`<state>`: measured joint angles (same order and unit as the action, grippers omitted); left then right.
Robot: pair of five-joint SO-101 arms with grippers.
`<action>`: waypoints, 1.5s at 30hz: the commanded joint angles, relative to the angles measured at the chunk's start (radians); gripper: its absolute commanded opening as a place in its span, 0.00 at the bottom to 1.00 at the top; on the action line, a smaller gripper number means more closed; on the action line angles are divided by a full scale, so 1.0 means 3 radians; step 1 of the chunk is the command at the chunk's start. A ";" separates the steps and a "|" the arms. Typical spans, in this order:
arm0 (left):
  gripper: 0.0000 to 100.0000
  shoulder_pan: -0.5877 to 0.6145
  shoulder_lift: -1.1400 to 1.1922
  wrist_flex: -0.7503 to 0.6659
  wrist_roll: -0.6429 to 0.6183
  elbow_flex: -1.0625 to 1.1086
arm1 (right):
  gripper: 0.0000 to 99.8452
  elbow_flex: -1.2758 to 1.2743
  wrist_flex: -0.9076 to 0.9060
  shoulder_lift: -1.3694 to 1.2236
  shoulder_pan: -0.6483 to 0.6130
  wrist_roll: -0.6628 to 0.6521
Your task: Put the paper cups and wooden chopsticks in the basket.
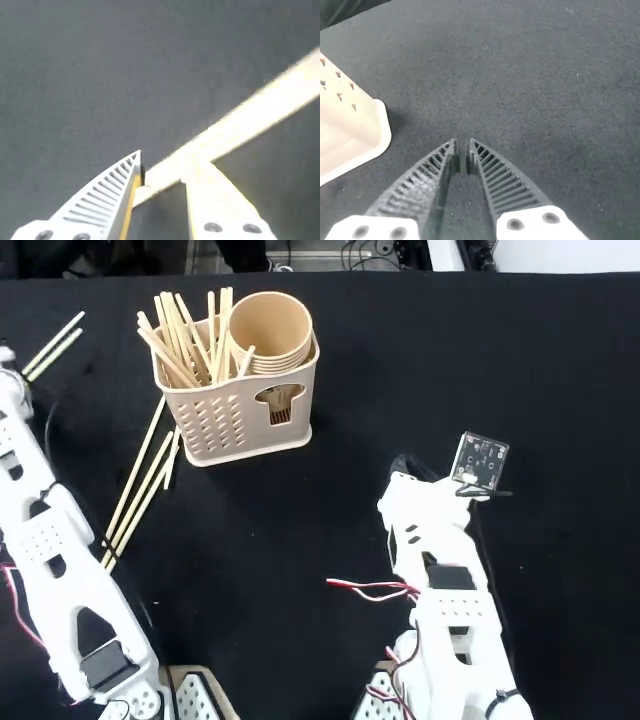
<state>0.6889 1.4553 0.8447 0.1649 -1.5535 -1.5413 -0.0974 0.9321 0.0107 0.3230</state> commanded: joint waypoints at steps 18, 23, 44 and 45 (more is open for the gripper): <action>0.19 -0.0407 -0.0225 -0.2020 -0.1519 0.0923 | 0.05 0.0013 0.0077 0.0008 -0.0046 -0.0036; 0.15 -0.0345 -0.0271 -0.2025 -0.1560 0.1317 | 0.05 0.0013 0.0077 0.0008 -0.0036 -0.0036; 0.11 -0.0217 -0.0199 0.1749 -0.1008 -0.0350 | 0.05 0.0018 0.0077 0.0008 -0.0026 -0.0041; 0.11 -0.0222 -0.0271 0.1923 -0.0895 -0.0361 | 0.05 0.0018 0.0077 0.0008 -0.0026 -0.0041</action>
<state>0.6337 1.4339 1.2160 -0.2171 -1.5919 -1.5413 -0.0974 0.9321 0.0107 0.3230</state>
